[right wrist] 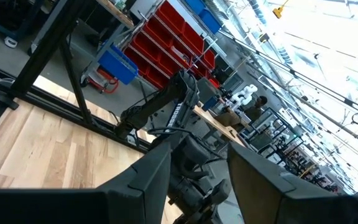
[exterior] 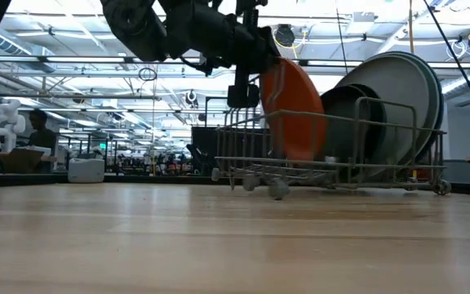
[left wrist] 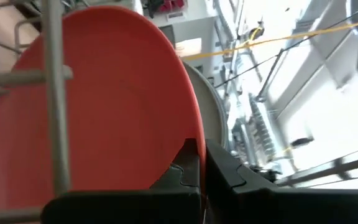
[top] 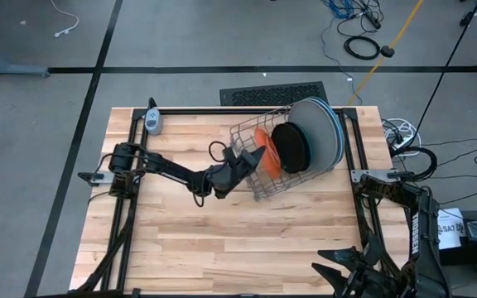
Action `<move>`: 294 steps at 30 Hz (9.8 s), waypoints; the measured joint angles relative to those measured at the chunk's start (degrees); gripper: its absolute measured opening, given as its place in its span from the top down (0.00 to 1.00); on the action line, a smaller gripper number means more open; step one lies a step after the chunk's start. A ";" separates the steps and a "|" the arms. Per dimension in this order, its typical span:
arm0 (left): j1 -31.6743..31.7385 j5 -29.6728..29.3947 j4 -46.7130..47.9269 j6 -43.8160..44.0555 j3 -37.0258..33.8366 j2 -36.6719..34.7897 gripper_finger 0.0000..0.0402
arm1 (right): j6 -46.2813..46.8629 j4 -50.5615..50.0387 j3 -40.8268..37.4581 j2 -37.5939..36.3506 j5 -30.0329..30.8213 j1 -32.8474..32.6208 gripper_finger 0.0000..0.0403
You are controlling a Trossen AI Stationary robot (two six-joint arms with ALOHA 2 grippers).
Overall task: Sort dishes
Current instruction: Put the orange plate in the dish rack
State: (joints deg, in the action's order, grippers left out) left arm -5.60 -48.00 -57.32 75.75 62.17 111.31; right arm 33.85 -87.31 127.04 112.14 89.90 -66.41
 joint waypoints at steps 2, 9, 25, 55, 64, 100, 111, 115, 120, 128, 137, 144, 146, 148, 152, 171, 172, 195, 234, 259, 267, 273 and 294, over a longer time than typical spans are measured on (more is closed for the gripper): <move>0.00 0.68 -2.99 -0.46 -0.04 0.21 1.00 | 0.02 0.00 0.00 0.00 0.01 0.00 0.62; -0.06 2.53 -10.95 -7.63 0.01 0.12 1.00 | 0.00 -0.03 0.00 0.00 -0.18 0.00 0.62; -1.18 0.62 -3.17 -4.07 0.02 0.08 1.00 | 0.02 -0.02 0.00 0.00 -0.17 0.11 0.62; 5.00 20.35 -32.51 -22.72 -0.24 -4.85 1.00 | 13.29 -0.93 -2.15 1.01 -35.17 20.22 0.62; 0.47 14.83 -13.19 -21.92 -0.46 -6.71 1.00 | 7.57 -1.18 -2.49 -0.37 -27.10 18.93 0.62; -2.79 4.42 22.44 -28.25 31.19 5.62 1.00 | 5.51 -2.72 -2.48 -1.18 -11.54 4.84 0.62; -2.74 1.02 20.08 -22.04 32.13 8.47 1.00 | 5.92 -2.73 -2.49 -1.18 -7.31 1.44 0.62; -2.69 1.04 7.60 -22.96 32.04 13.49 1.00 | 5.95 -2.61 -2.47 -1.20 -6.82 1.27 0.62; -2.89 -3.32 -0.98 -27.38 32.04 15.41 1.00 | 5.94 -2.60 -2.49 -1.20 -6.87 1.27 0.62; -4.03 -13.59 -0.87 -37.25 32.09 14.60 1.00 | 5.84 -2.67 -2.49 -1.20 -6.89 1.29 0.62; -4.04 -11.37 5.48 -25.53 32.09 14.65 1.00 | 5.90 -2.69 -2.49 -1.20 -6.86 1.31 0.62; -4.18 -10.83 8.39 -22.33 32.15 14.55 1.00 | 5.90 -2.67 -2.47 -1.20 -6.12 1.31 0.62; -4.31 -11.54 8.50 -23.74 32.17 14.55 1.00 | 5.90 -2.56 -2.47 -1.20 -6.03 1.31 0.62; -4.62 -12.78 8.60 -24.25 32.17 14.55 1.00 | 5.89 -2.45 -2.48 -1.20 -6.01 1.31 0.62; -5.01 -14.97 8.66 -24.23 32.17 14.55 1.00 | 5.83 -2.43 -2.48 -1.20 -6.00 1.31 0.62; -5.25 -15.34 4.65 -22.83 31.95 14.73 1.00 | 11.60 -2.63 -2.53 -1.20 -16.03 12.83 0.59; -5.36 -15.09 3.54 -24.09 31.95 14.57 1.00 | 12.13 -2.65 -2.88 -1.23 -17.58 13.95 0.58; -6.55 -9.94 -4.68 -32.42 12.18 -3.50 1.00 | 10.42 -2.69 -4.12 -5.85 -21.65 20.59 0.48; -1.91 0.49 -5.16 -19.48 11.26 -3.81 1.00 | -0.58 25.05 -42.25 -28.22 -27.48 36.83 0.20; 1.47 5.94 -5.25 -25.86 11.26 -3.81 1.00 | -6.43 22.43 -42.32 -28.22 -32.14 42.46 0.20; 3.50 18.69 -4.76 -28.05 11.05 -4.27 1.00 | -11.93 28.42 -42.36 -28.26 -35.42 43.60 0.20; 5.50 25.83 -3.78 -39.31 2.88 -12.15 1.00 | -12.31 30.98 -42.36 -28.11 -36.45 41.77 0.21; 7.80 16.28 -1.98 -7.02 -8.15 -21.36 1.00 | -36.37 54.09 -42.25 -18.26 -15.37 43.76 0.21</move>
State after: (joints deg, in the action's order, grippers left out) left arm 2.20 -31.72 -59.30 68.73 54.02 89.95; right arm -2.52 -33.22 84.79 93.87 74.53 -22.65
